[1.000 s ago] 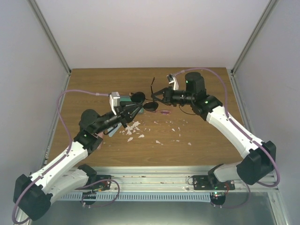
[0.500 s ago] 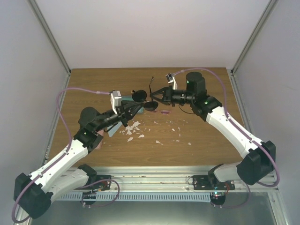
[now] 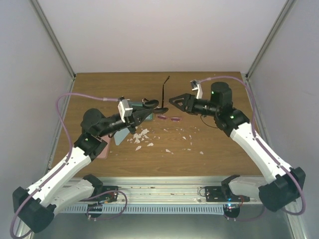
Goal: Organize the sunglasses
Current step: Pick up the sunglasses from the center of the board, then fold the sunglasses.
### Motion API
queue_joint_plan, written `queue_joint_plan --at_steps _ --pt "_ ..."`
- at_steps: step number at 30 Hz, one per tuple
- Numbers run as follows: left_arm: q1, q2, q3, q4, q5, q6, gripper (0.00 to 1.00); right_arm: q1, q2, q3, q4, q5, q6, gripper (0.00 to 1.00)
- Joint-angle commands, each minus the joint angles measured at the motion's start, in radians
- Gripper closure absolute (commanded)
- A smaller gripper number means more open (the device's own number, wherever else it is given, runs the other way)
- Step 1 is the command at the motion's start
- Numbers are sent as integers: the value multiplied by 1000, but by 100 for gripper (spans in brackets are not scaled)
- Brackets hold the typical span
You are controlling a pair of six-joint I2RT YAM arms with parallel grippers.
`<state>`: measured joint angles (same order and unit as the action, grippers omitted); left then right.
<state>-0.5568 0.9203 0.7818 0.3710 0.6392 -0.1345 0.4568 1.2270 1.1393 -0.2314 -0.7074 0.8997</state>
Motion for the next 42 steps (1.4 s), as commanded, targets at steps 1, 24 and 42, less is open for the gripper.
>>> queue_joint_plan --at_steps 1,24,42 --pt "-8 -27 67 -104 36 254 100 -21 -69 -22 -43 83 -156 40" --pt "-8 87 195 -422 63 668 100 16 116 74 325 -436 -203 48" --pt "-21 229 238 -649 -548 998 100 -114 34 -27 -83 282 -326 42"
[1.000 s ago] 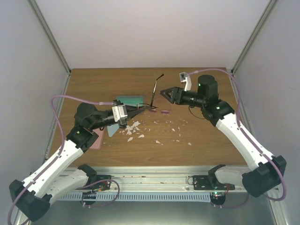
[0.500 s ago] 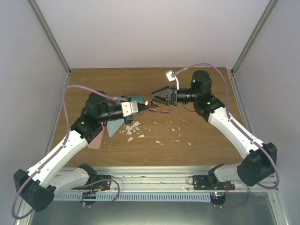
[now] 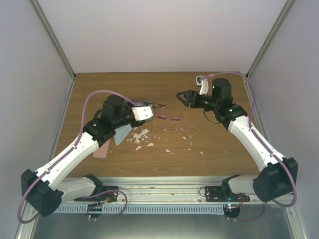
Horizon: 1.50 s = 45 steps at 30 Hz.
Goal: Organize the sunglasses
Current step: Fold the sunglasses, then place the sunglasses in the sunglasses case.
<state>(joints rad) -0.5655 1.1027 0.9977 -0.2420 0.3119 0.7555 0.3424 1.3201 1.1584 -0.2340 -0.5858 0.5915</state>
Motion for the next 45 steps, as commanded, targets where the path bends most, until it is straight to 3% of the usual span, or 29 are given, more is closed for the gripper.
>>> queue_joint_plan --at_steps 1,14,31,45 --pt "-16 64 18 -43 -255 121 100 1 -78 -67 -80 163 -14 42" --pt "-19 403 39 -71 -606 254 100 -15 -98 -136 -94 240 -42 39" --pt "13 662 152 -129 -746 286 100 -37 -82 -205 -67 177 -74 37" --pt "8 717 188 -187 -731 249 100 -41 -71 -228 -57 161 -72 37"
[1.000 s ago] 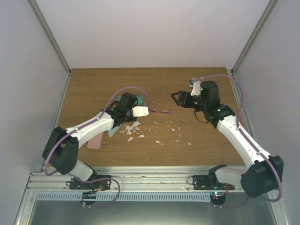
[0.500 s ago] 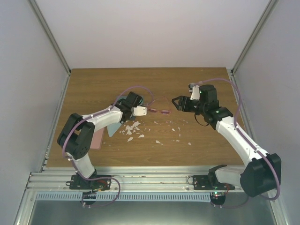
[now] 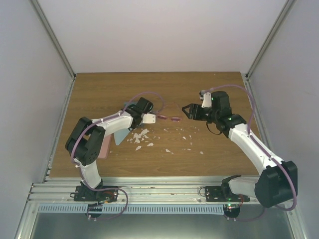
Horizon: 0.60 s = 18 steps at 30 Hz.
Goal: Organize the sunglasses
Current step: Place the sunglasses in the sunglasses case.
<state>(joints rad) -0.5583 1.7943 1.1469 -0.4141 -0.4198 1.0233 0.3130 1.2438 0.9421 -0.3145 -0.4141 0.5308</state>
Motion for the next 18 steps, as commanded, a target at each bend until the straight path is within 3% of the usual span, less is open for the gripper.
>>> queue_joint_plan --at_steps 1,10,18 --pt "0 31 40 -9 -1 -19 100 -11 6 -12 24 -12 -11 37" --pt "-5 85 140 -98 54 -102 88 -11 -1 -17 19 -9 -11 37" --pt "-5 83 120 -85 47 -91 81 -11 0 -18 17 -9 -12 37"
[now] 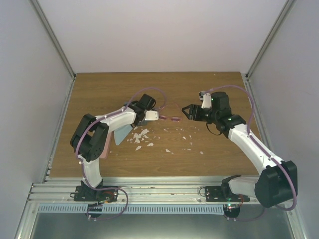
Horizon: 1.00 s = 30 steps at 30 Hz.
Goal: Organize the sunglasses
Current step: Place the sunglasses in the sunglasses case.
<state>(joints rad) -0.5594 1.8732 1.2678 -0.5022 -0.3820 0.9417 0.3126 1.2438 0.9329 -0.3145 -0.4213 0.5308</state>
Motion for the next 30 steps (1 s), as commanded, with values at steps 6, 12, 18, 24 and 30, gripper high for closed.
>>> queue_joint_plan --at_steps 6,12,18,24,30 --pt "3 9 21 14 0 -22 80 -11 -3 -12 17 -4 -11 37" --pt "21 15 51 27 -17 -46 77 -12 -3 -11 17 -3 -11 36" --pt "37 11 74 22 -9 -60 75 -11 7 -12 18 -5 -9 36" --pt "41 0 73 8 25 -75 74 -12 14 -14 24 -5 -9 36" --pt "50 -46 74 6 89 -130 73 -11 37 -29 52 -27 -18 37"
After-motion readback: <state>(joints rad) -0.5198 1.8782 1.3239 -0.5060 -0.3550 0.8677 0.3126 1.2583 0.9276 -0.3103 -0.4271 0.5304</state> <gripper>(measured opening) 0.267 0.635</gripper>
